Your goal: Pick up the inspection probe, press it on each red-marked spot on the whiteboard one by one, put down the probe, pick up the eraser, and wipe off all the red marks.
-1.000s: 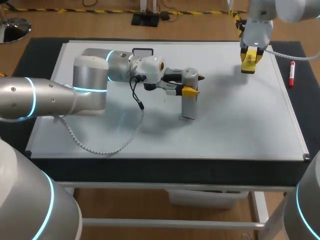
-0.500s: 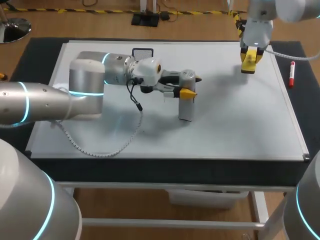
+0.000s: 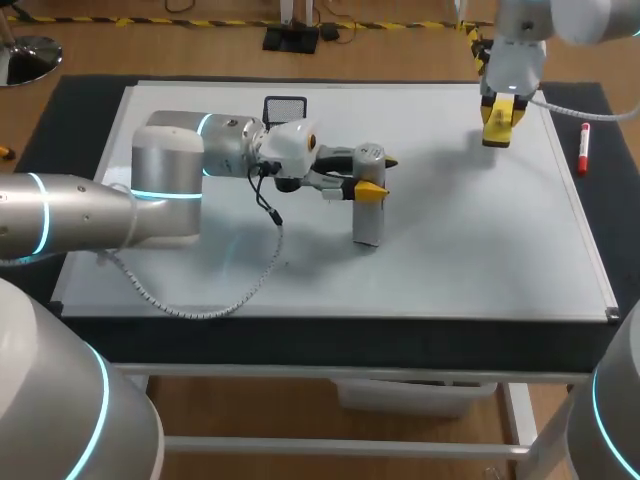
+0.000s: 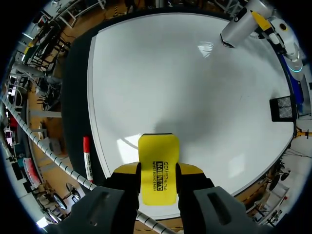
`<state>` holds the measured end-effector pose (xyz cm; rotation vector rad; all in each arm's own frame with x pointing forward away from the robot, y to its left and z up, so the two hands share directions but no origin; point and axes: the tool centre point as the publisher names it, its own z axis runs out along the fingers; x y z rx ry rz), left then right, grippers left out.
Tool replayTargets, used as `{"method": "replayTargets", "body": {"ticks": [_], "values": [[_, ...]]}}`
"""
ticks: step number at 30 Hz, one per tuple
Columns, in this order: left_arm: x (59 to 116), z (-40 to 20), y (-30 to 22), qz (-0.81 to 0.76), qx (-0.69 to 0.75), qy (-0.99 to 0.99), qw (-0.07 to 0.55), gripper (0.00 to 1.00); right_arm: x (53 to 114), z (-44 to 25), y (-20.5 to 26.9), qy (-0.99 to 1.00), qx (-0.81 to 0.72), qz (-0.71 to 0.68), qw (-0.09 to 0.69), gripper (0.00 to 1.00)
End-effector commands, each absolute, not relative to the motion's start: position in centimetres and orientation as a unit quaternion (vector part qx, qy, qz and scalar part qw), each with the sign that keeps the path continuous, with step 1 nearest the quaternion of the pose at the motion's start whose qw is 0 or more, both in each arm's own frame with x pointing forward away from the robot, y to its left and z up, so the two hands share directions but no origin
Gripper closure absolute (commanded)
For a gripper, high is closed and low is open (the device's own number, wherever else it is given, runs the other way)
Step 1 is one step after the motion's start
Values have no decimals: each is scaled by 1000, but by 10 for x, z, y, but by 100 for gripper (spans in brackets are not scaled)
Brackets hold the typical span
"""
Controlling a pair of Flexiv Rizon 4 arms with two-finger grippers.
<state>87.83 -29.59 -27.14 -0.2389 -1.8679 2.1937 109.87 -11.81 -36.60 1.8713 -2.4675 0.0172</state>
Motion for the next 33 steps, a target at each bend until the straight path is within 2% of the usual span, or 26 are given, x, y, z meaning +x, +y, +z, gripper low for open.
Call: {"method": "replayTargets", "body": {"ticks": [1, 27, 33], "values": [[880, -275, -296, 756, -84, -637, 124, 100, 1100, -365, -119, -796, 605, 6, 24, 100], [882, -272, -294, 753, -86, -641, 121, 100, 1100, -365, -119, -796, 605, 6, 24, 100], [891, -263, -260, 766, -76, -632, 95, 100, 1100, -365, -119, -796, 605, 6, 24, 100]]}}
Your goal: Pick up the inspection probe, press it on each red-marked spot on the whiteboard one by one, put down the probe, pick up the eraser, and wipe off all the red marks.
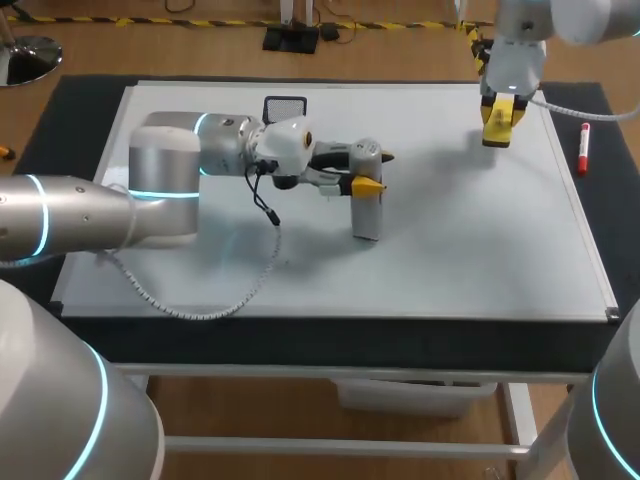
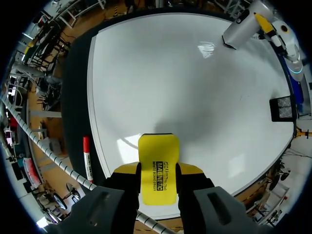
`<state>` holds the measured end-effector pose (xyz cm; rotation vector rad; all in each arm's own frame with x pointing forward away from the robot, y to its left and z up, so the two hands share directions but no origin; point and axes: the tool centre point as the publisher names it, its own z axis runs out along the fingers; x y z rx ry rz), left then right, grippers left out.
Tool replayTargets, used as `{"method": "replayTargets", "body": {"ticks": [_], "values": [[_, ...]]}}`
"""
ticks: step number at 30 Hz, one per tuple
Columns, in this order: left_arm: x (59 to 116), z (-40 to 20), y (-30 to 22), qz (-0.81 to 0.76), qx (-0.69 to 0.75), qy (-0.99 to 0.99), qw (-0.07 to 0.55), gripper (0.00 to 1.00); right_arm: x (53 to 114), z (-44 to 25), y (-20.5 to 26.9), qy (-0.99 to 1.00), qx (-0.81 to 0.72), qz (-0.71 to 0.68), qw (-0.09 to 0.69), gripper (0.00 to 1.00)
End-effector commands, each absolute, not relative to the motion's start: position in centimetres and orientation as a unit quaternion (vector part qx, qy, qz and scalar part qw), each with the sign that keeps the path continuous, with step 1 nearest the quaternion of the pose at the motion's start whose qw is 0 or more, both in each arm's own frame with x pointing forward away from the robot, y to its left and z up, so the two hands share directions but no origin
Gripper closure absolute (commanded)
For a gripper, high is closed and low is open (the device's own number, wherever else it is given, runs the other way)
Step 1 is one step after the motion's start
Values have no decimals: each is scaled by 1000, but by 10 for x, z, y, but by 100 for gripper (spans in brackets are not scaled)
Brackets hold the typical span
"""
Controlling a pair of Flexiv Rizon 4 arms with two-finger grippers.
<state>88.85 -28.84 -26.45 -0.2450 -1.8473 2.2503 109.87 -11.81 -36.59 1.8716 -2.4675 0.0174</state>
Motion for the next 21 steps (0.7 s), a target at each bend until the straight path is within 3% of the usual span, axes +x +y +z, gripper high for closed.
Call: {"method": "replayTargets", "body": {"ticks": [1, 21], "values": [[894, -261, -252, 761, -71, -638, 89, 100, 1100, -365, -119, -796, 605, 6, 24, 100], [937, -224, -125, 742, -18, -671, -3, 100, 1100, -365, -119, -796, 605, 6, 24, 100]]}}
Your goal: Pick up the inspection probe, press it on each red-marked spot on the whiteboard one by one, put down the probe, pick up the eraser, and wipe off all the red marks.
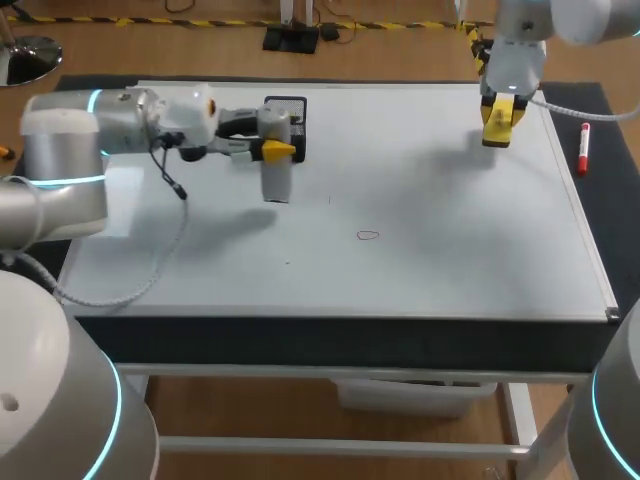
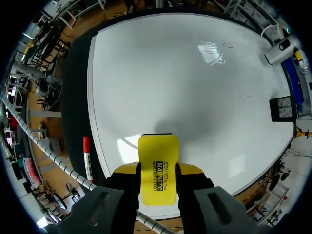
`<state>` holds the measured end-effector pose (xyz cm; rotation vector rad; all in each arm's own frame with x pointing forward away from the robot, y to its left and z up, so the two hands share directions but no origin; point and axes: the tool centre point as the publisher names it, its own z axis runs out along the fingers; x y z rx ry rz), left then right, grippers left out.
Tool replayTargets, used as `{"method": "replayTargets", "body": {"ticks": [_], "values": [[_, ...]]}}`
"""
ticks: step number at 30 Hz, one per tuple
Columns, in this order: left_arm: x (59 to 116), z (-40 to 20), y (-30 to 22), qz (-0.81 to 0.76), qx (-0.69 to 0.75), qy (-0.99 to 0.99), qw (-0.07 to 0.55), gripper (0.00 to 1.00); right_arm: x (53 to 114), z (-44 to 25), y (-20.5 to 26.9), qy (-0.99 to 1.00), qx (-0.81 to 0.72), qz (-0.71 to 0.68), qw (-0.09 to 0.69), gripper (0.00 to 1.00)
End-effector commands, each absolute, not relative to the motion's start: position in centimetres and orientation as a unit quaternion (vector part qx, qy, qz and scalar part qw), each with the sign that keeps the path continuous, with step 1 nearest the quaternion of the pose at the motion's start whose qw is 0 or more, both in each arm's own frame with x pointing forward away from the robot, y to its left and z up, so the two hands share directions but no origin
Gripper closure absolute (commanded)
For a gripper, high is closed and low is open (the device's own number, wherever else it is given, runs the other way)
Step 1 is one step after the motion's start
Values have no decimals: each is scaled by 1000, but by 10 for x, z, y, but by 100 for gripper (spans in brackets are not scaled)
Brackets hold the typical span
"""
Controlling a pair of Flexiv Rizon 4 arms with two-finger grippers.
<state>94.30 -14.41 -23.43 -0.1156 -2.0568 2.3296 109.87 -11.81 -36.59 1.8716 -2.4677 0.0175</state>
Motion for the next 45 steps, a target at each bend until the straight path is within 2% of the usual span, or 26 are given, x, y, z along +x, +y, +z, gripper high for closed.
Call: {"method": "replayTargets", "body": {"ticks": [1, 19, 29, 35, 45], "values": [[938, -223, -121, 743, -17, -670, -5, 100, 1100, -365, -119, -796, 605, 6, 24, 100], [949, -225, -70, 748, 31, -662, -39, 100, 1100, -365, -119, -796, 605, 6, 24, 100], [947, -227, -63, 755, 38, -653, -50, 100, 1100, -365, -119, -796, 605, 6, 24, 100], [947, -227, -63, 755, 38, -653, -50, 100, 1035, -359, -88, -753, 658, 15, -3, 100], [947, -227, -63, 755, 38, -653, -50, 100, 957, -363, -58, -707, 707, 11, 4, 100]]}}
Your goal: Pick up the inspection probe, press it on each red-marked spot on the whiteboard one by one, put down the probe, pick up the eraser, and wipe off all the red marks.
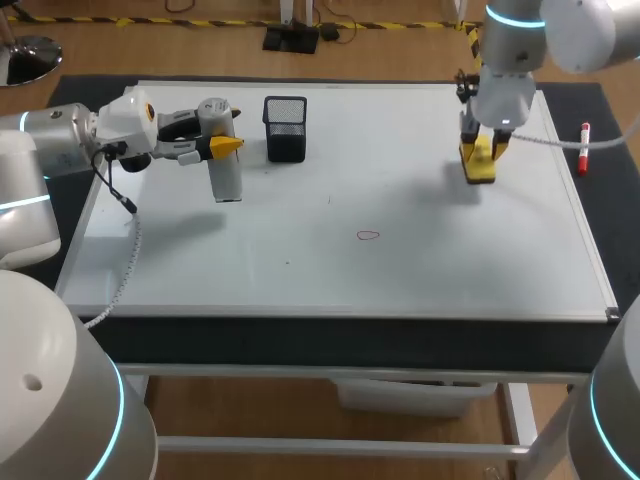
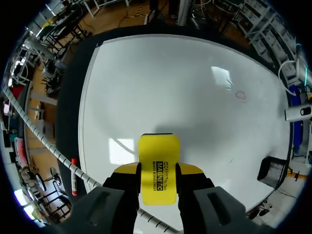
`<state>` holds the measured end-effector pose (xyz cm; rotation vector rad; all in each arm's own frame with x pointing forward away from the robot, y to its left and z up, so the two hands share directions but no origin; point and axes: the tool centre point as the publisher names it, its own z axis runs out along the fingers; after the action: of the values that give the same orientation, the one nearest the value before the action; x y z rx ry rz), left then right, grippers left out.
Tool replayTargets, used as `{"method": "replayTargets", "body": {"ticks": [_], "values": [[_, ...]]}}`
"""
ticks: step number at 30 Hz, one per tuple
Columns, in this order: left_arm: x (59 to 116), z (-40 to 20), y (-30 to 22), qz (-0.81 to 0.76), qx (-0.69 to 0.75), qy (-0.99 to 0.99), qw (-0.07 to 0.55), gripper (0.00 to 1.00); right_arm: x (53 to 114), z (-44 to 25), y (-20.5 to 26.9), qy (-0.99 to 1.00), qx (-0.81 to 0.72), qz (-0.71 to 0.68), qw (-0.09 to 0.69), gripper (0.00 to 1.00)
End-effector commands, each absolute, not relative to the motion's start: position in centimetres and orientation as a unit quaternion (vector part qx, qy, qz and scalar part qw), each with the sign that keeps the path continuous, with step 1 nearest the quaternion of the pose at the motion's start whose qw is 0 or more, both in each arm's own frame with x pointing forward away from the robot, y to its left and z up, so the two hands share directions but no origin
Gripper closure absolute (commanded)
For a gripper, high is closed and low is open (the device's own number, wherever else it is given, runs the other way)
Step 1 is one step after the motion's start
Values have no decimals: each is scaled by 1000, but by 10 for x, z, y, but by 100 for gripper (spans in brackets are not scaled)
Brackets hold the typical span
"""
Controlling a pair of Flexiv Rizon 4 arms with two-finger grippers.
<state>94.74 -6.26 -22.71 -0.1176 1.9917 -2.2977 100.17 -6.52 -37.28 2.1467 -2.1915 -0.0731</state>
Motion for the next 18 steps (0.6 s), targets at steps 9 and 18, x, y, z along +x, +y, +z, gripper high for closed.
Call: {"method": "replayTargets", "body": {"ticks": [9, 18], "values": [[947, -227, -63, -755, -38, 653, 50, 100, 912, -357, -9, -666, 746, 11, 2, 100], [947, -227, -63, -755, -38, 653, 50, 100, 893, -358, 39, -636, 771, 26, 5, 100]]}}
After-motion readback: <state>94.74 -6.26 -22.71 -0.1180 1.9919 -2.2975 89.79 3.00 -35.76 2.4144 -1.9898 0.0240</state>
